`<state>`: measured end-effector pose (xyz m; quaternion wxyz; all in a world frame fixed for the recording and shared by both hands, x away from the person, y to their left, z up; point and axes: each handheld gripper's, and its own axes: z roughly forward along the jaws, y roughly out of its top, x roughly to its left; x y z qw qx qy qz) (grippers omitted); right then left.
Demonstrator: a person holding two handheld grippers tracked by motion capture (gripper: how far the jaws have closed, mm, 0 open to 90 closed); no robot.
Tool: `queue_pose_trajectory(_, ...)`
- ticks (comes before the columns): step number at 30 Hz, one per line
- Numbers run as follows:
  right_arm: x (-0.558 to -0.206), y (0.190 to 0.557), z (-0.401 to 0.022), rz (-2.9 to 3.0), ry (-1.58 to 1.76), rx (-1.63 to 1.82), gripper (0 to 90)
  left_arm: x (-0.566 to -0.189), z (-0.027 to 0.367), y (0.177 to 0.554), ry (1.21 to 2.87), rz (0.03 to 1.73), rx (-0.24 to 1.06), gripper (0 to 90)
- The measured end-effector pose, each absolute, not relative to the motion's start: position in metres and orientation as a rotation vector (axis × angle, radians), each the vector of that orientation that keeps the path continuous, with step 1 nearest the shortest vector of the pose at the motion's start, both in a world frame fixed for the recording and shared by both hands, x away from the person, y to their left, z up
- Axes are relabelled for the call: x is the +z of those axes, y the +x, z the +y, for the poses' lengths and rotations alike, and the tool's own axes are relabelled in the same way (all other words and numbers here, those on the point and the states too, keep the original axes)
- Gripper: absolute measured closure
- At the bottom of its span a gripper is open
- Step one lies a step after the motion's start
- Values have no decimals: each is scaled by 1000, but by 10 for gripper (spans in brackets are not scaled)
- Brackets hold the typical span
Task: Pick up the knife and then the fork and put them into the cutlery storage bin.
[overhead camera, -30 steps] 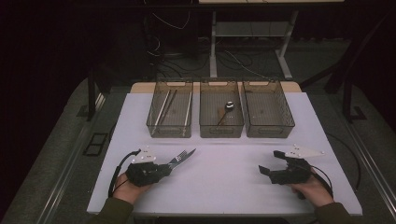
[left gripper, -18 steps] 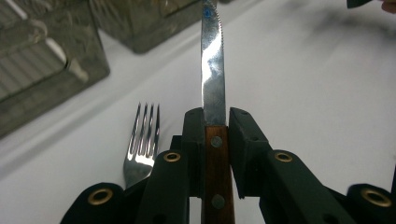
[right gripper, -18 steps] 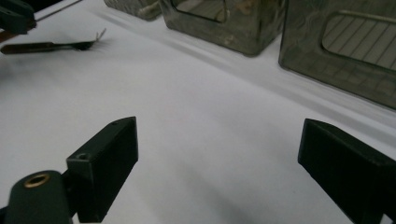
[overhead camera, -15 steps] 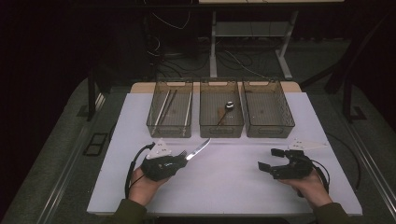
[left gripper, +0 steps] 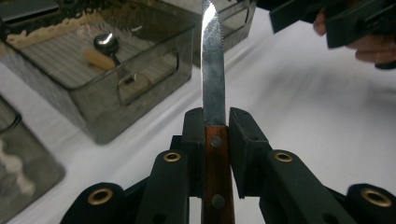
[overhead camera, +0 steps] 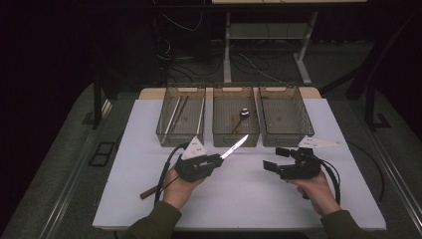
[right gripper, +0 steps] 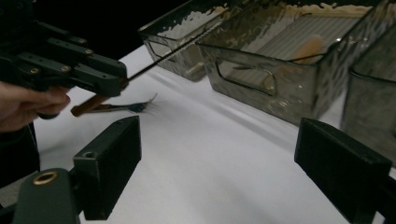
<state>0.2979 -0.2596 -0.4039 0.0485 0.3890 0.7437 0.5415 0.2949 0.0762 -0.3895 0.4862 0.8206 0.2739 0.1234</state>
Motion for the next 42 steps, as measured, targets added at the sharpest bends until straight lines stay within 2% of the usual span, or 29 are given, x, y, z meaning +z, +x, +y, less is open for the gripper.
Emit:
queue_pose_trajectory(8,-406,307,-236,2286,1186,1698,160,-389,58,294,1974,648,297,768)
queue_pose_trajectory(20,-413,303,-230,2296,1235,1792,311,-398,40,281,1989,599,280,768)
queue_pose_trajectory(26,-415,304,-228,2307,1253,1834,425,-400,29,277,1994,572,278,768)
queue_pose_trajectory(30,-415,304,-227,2326,1280,1862,551,-401,27,275,1997,564,290,768)
queue_pose_trajectory(42,-414,303,-225,2324,1255,1948,764,-402,24,275,1995,552,277,768)
